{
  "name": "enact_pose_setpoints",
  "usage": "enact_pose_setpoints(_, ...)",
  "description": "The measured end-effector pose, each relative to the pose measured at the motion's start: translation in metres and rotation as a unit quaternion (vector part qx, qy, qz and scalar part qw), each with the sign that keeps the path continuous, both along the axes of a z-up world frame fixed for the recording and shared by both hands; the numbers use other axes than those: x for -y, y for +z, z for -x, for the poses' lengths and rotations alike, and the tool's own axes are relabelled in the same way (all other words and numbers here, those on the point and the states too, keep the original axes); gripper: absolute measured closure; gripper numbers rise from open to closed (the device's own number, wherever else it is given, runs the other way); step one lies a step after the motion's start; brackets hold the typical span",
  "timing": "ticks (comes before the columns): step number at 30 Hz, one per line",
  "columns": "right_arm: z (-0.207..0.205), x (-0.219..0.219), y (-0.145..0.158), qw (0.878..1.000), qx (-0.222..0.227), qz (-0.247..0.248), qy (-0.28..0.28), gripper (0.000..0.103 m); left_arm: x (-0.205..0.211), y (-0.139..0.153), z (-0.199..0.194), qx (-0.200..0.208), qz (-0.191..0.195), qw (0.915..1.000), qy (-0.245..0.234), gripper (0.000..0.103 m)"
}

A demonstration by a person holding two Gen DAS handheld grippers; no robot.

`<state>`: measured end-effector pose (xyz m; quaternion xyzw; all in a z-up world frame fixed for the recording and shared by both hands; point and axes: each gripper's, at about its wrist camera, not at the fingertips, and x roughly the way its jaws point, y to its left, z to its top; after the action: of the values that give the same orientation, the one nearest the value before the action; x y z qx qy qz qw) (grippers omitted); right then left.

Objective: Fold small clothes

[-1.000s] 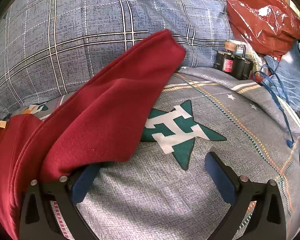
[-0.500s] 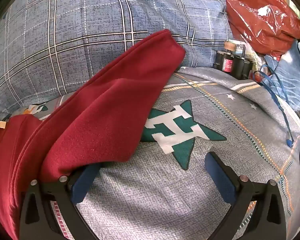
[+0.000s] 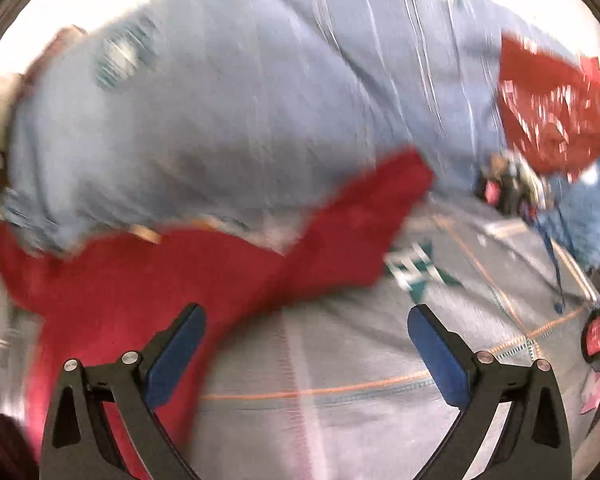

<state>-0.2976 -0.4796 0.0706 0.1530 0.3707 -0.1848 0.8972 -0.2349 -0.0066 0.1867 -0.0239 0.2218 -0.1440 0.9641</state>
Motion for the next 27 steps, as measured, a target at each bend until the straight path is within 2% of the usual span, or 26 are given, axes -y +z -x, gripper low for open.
enact_pose_setpoints(1, 0.01, -0.011, 0.018, 0.999, 0.037, -0.009, 0.005, 0.0, -0.003, 0.0, 0.003, 0.004, 0.0, 1.0, -0.001, 0.004)
enact_pose_setpoints(4, 0.013, -0.034, 0.048, 0.996, 0.084, -0.012, 0.025, 0.0, -0.009, -0.003, 0.01, 0.012, -0.001, 0.9999, -0.006, 0.001)
enact_pose_setpoints(8, -0.007, -0.066, 0.059, 0.994, 0.083, -0.033, 0.066, 0.0, -0.006, -0.013, 0.006, -0.014, 0.002, 0.9998, -0.012, 0.001)
enact_pose_setpoints(11, -0.032, -0.085, 0.054, 0.992, 0.063, -0.056, 0.099, 0.0, -0.003, -0.017, -0.007, -0.027, 0.008, 0.9995, -0.011, 0.001)
enact_pose_setpoints(13, -0.046, -0.097, 0.051, 0.989, 0.064, -0.064, 0.118, 0.0, 0.001, -0.01, -0.028, -0.032, 0.005, 0.9995, -0.005, 0.001)
enact_pose_setpoints(18, -0.075, -0.129, 0.033, 0.983, 0.067, -0.091, 0.142, 0.0, 0.006, -0.018, -0.067, -0.053, -0.012, 0.9984, 0.018, 0.001)
enact_pose_setpoints(22, -0.103, -0.145, 0.008, 0.981, 0.051, -0.109, 0.154, 0.0, 0.006, -0.045, -0.094, -0.055, -0.027, 0.9956, 0.07, 0.001)
enact_pose_setpoints(25, -0.117, -0.155, -0.011, 0.98, 0.04, -0.108, 0.165, 0.0, 0.011, -0.062, -0.116, -0.093, -0.032, 0.9914, 0.086, 0.002)
enact_pose_setpoints(27, -0.127, -0.156, -0.024, 0.98, 0.027, -0.102, 0.169, 0.001, 0.015, -0.067, -0.127, -0.1, -0.031, 0.9901, 0.093, 0.002)
